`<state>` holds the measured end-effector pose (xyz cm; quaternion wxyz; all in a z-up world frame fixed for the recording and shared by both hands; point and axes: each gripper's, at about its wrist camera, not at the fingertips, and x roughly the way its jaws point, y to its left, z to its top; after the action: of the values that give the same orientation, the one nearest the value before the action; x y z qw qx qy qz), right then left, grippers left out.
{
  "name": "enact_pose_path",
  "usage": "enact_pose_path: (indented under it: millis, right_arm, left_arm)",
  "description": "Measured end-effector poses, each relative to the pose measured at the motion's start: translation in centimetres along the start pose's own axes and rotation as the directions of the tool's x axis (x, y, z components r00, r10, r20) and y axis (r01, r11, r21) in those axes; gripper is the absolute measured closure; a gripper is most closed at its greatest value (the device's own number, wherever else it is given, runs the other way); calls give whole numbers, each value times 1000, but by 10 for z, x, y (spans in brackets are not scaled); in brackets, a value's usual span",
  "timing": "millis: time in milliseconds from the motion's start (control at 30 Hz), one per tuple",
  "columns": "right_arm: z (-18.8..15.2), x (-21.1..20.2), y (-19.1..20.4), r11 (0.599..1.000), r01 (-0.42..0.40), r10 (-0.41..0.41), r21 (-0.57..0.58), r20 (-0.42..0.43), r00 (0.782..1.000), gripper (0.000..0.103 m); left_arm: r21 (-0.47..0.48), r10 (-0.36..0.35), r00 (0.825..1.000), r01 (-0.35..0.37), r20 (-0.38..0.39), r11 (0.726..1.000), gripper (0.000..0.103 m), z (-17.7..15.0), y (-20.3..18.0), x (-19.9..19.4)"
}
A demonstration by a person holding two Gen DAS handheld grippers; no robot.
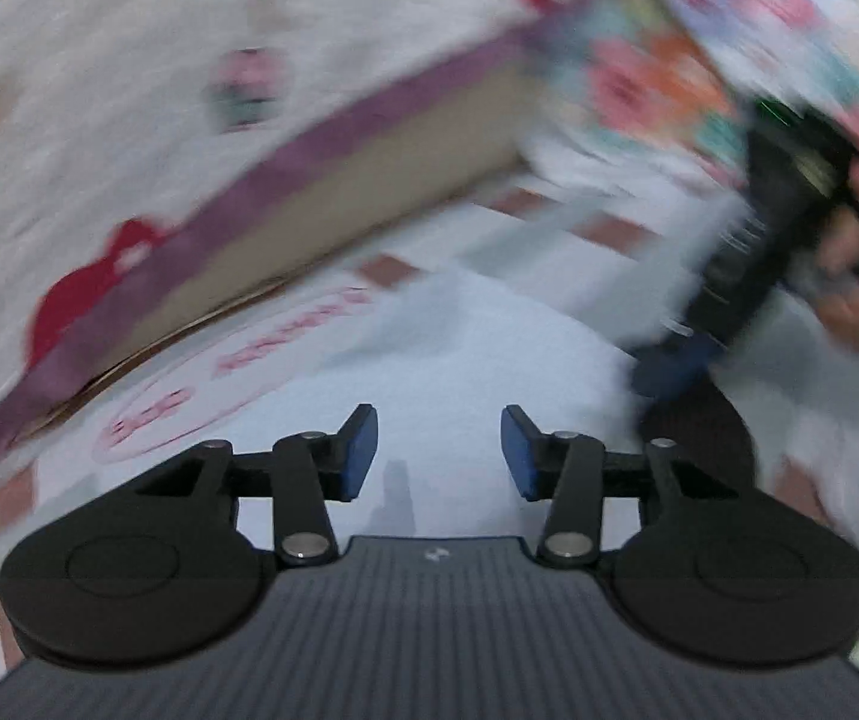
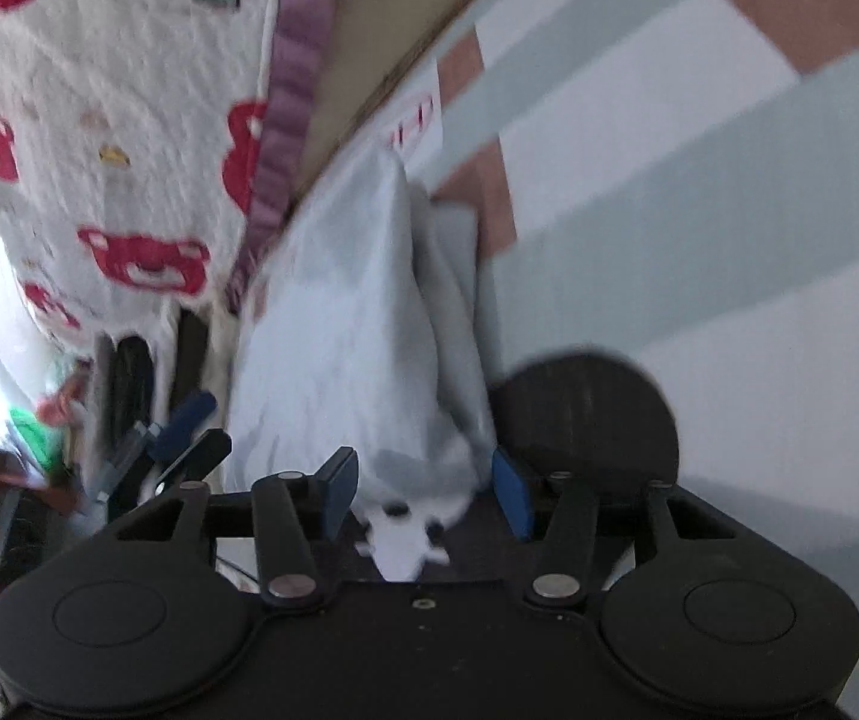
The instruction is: Fold clothes
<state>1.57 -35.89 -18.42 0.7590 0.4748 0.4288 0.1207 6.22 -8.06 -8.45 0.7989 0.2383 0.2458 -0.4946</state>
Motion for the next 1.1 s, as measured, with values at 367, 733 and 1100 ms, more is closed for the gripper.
enact_pose_path:
  millis: [367,733,1100]
  right_arm:
    - [9,1,24,988,-153,154,-19,95,984,84]
    - [30,-6,57,978,-208,207,-2,85,975,73]
    - [42,24,26,934,-241,242,265,31,970,32]
  left_arm:
    - [284,132,991,-122,-16,951,34,2,-73,37]
    - [40,156,988,-156,5,987,83,31,-32,37]
    - [-21,114,993,-113,32,993,83,25,-23,25]
